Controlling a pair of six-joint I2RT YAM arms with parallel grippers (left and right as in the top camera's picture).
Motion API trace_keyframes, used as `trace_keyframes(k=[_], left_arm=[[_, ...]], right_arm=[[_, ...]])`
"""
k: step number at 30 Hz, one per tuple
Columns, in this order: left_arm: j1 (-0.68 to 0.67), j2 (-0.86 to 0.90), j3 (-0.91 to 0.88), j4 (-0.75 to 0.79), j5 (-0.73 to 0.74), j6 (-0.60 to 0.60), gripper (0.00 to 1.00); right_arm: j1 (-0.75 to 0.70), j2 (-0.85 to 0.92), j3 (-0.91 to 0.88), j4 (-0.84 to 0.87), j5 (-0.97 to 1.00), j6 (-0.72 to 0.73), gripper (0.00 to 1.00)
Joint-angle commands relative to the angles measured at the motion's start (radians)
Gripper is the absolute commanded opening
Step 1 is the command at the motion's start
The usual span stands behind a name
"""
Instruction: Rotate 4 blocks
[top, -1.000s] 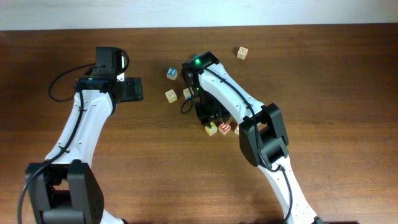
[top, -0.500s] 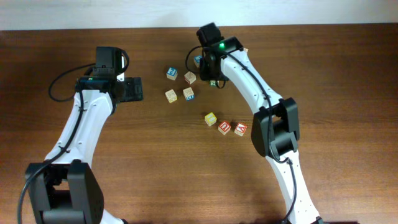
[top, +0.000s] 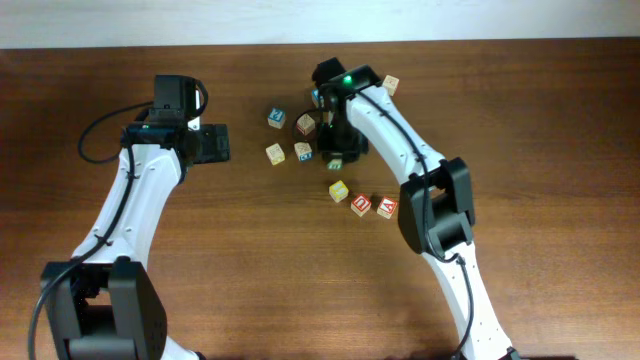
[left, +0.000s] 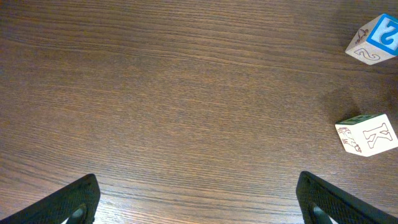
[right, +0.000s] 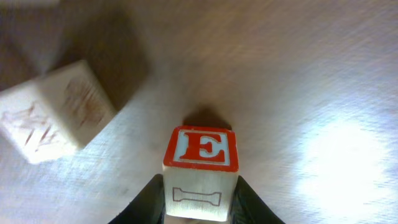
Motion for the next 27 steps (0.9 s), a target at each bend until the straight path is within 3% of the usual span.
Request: trace_keyframes(k=[1,7,11,14,18,21,27], left_arm=[[-0.002,0.007,0.018,0.002,-0.011,-0.013,0.99],[-0.002,0.007,0.018,0.002,-0.011,-0.013,0.99],[-0.002,0.007,0.018,0.002,-0.011,-0.013,0.99],[-0.002,0.006,0.019,0.003,-0.011,-0.013,0.99],[-0.002,-0.041,0.089,-0.068,-0.01,-0.013,0.99],[-0.002,-0.121,0.202,-0.169,-0.006,-0.013,0.99],[-0.002,-0.179,0.217,-0.202,0.075,-0.013,0.99]], right_arm=[[0.082,0.011,-0.013,-0.047,-0.066,-0.036,0.29],[0.133,0.011,-0.013,-0.202,0.025,-0.051,0.31],[0.114,0.011,-0.013,-0.205,0.094,-0.051,0.35],[0.111,0.007,0.016,-0.223,0.062,-0.062,0.54],[0.11,-0.039,0.228,-0.34,0.054,-0.079,0.58],[0.081,-0.164,0.408,-0.347,-0.006,-0.107,0.56],[-0.058,-0.618,0.351,-0.347,0.127,-0.083,0.56]])
